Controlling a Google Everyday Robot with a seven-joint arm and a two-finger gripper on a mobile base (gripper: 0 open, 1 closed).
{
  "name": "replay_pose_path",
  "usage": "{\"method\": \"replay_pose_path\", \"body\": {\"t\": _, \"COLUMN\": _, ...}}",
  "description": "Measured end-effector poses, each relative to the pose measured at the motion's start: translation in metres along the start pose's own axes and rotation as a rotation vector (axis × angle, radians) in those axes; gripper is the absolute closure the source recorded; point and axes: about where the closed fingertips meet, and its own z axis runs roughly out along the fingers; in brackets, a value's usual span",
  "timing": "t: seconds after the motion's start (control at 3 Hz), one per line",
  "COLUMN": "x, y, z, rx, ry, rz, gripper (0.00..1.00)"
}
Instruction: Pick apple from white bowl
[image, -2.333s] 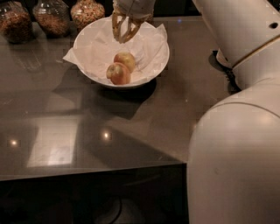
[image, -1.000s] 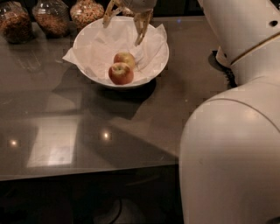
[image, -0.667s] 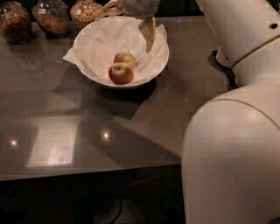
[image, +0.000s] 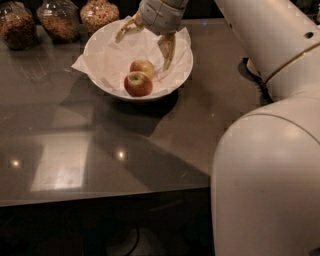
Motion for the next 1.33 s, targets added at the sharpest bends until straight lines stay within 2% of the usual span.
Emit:
{"method": "replay_pose_path", "body": {"t": 0.67, "x": -0.011, "y": 0.01, "z": 0.028, "rx": -0.046, "ry": -0.059, "rz": -0.003, "gripper": 0.24}}
{"method": "replay_pose_path", "body": {"t": 1.33, "x": -0.021, "y": 0.013, "z": 0.05, "rx": -0.079, "ry": -0.1, "rz": -0.04, "gripper": 0.25}}
